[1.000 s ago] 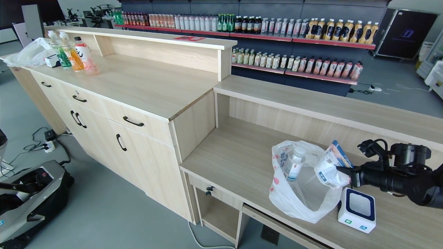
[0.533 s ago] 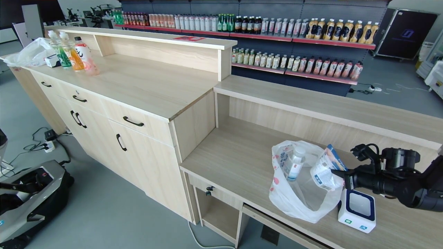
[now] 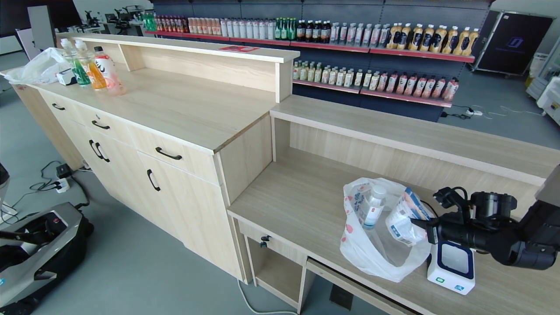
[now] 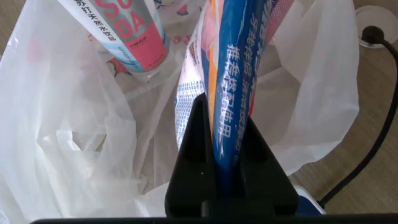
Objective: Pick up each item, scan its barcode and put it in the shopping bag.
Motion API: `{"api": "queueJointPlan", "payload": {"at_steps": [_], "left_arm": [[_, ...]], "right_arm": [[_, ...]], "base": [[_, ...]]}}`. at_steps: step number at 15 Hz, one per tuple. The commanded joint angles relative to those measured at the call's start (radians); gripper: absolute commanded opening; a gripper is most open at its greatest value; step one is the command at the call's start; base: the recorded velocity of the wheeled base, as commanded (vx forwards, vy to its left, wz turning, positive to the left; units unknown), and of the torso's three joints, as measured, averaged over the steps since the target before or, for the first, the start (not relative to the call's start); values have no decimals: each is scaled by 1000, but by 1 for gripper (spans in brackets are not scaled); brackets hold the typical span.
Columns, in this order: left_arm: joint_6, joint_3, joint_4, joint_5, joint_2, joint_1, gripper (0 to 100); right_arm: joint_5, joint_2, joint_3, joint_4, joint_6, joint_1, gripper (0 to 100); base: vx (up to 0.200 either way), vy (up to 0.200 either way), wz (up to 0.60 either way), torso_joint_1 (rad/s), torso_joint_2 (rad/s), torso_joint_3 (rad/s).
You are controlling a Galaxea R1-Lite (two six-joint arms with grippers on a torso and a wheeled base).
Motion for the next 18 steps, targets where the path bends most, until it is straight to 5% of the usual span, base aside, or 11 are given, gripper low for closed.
{"api": "queueJointPlan", "payload": {"at_steps": [1, 8, 9, 14, 18], "left_arm": [[0, 0, 1, 0, 0, 0, 100], [0, 0, 1, 0, 0, 0, 100], [0, 0, 1, 0, 0, 0, 100], [0, 0, 1, 0, 0, 0, 100], [0, 0, 1, 0, 0, 0, 100]], "right_arm": [[0, 12, 1, 0, 0, 1, 0], [-3, 19, 35, -20, -1, 3, 0], [-4, 21, 35, -20, 0, 3, 100], [-13, -25, 32, -19, 6, 4, 100], [-15, -283, 52, -8, -4, 9, 100]], "base": [[0, 0, 0, 0, 0, 0], [0, 0, 0, 0, 0, 0], [0, 0, 0, 0, 0, 0], [0, 0, 0, 0, 0, 0], [0, 0, 0, 0, 0, 0]]}}
